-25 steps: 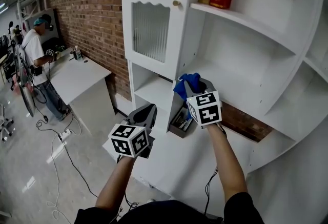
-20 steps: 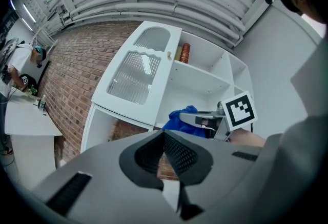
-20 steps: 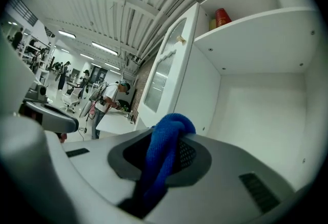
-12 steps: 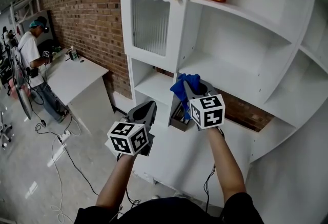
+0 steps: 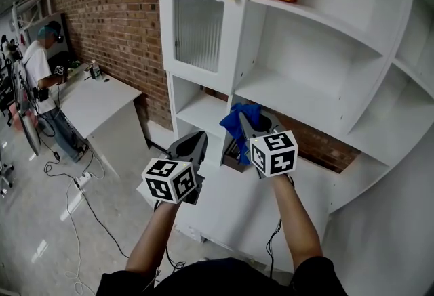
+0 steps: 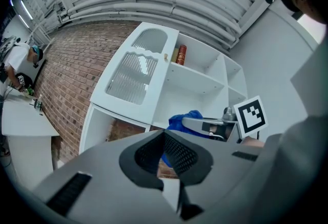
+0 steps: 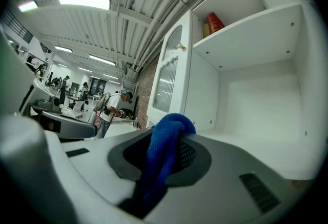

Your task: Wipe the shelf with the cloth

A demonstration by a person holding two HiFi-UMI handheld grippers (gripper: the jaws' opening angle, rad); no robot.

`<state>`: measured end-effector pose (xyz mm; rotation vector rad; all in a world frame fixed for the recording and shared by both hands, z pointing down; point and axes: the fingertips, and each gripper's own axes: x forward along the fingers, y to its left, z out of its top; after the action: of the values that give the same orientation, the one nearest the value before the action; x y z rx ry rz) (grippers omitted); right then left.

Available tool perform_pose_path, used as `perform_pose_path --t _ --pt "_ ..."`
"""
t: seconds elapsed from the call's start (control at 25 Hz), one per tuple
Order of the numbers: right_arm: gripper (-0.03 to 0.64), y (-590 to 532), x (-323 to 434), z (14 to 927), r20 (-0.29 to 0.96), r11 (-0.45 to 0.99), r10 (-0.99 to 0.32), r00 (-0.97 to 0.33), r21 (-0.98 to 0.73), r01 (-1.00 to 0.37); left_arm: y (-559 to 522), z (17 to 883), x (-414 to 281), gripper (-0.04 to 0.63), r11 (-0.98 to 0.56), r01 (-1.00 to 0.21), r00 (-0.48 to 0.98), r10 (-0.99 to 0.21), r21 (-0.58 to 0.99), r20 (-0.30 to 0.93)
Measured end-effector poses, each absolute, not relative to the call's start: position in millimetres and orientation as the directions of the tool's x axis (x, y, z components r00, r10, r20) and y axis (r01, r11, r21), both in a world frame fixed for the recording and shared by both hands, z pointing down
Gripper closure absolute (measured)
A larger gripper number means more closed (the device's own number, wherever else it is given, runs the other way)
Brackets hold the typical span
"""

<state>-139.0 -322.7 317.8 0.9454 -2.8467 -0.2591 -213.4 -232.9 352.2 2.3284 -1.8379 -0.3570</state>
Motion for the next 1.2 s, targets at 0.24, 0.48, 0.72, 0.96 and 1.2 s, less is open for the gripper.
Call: perform_pose_path --t 0.24,0.48,0.72,0.96,1.2 --pt "0.538 -319.4 -122.7 324.5 0.073 0.806 -0.586 -0.807 0.155 -0.571 -234.3 353.7 -196.5 0.58 -0.242 -0.934 0.226 -0.97 0.263 -0.09" --pt "0.538 -299.8 -106.5 324.4 0.061 0.829 -0.555 -0.83 0.122 -0.546 -221.5 351.6 -183.2 0.58 -0.217 -0.937 0.198 -0.976 0.275 -0.095" --pt "0.538 -273.4 -89.0 320.2 0.039 0.848 -0.527 -0.849 0.093 -0.522 -201.6 355.2 -163.3 0.58 -0.201 -0.938 0.184 -0.979 0.281 -0.086" --pt "0.538 -256.2 -66.1 324.5 0.033 0.848 -0.529 -0.848 0.075 -0.525 -186.9 353.8 -141.7 0.58 -0.205 -0.94 0.188 -0.978 0.273 -0.088" --pt "0.538 -242.4 -46.5 325.8 0.019 0.843 -0.536 -0.844 0.061 -0.534 -174.0 354.3 -123.7 0.58 -0.21 -0.941 0.194 -0.977 0.267 -0.085"
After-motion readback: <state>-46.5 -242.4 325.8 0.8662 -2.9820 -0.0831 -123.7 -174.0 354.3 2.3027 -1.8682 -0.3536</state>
